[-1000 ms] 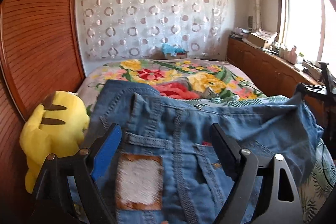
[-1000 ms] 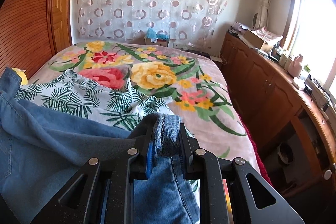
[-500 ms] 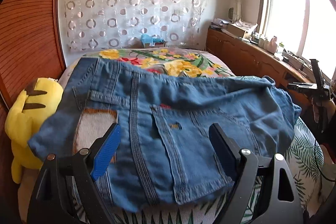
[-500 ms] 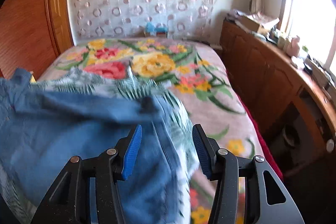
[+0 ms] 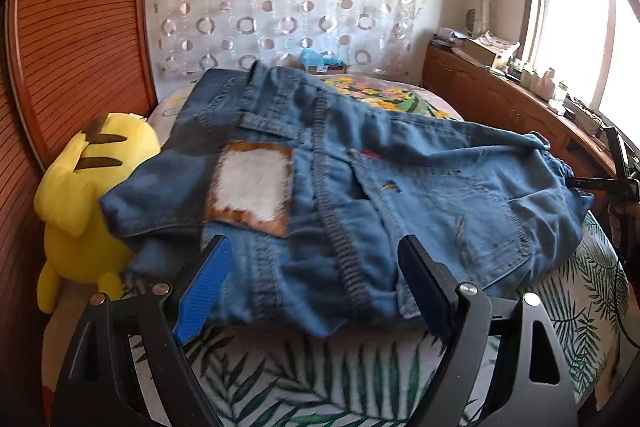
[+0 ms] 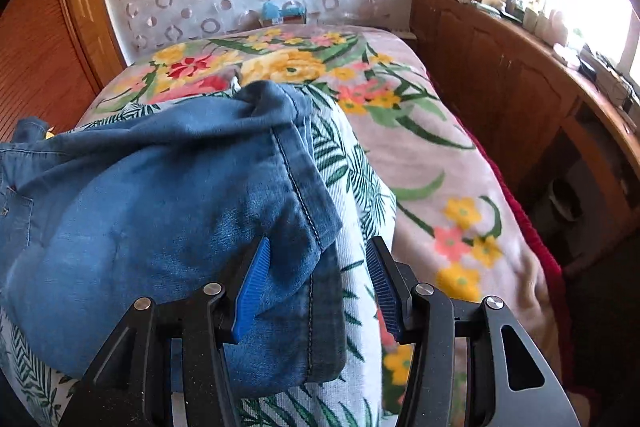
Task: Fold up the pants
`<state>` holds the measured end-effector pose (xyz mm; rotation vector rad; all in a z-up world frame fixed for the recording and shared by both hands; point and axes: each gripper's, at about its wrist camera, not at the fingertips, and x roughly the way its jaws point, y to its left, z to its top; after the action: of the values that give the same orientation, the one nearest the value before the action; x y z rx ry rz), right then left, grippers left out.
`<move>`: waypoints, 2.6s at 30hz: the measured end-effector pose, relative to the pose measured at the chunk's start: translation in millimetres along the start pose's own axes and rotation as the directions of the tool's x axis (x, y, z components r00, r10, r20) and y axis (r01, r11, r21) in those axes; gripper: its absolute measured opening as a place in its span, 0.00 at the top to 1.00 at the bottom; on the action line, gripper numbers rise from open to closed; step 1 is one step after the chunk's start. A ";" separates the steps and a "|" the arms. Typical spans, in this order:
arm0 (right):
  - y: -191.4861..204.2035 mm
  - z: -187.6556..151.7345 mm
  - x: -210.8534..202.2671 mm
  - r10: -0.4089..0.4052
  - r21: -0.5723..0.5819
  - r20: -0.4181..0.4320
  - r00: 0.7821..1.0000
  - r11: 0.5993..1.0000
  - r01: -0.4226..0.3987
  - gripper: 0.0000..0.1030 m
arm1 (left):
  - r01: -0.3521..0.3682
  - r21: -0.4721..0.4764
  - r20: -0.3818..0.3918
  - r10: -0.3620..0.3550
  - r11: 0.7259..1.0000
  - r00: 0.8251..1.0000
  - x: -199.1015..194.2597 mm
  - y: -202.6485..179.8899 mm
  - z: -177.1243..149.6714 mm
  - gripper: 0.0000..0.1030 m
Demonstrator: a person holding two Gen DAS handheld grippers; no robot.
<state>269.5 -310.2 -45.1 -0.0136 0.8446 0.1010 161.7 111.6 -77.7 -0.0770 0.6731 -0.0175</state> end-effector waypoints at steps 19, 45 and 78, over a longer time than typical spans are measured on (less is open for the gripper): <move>10.7 4.1 -8.3 0.018 -0.061 -0.004 1.000 0.998 -0.018 0.88 | -0.035 -0.026 -0.033 0.034 0.999 0.999 7.3 17.1 -15.8 0.25; 17.2 -23.4 -58.5 -0.004 -0.118 0.218 0.976 0.993 0.030 0.91 | -0.109 0.022 0.094 0.107 0.994 0.990 -30.2 8.0 1.6 0.94; 12.3 -35.0 -13.6 -0.054 -0.132 0.141 0.989 0.989 0.073 0.91 | -0.024 -0.049 -0.083 0.020 0.998 0.996 14.7 42.4 -26.3 0.59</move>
<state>233.3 -300.9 -57.8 -0.1612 0.6976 0.0988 156.4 151.5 -110.6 -0.1176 0.7566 0.0180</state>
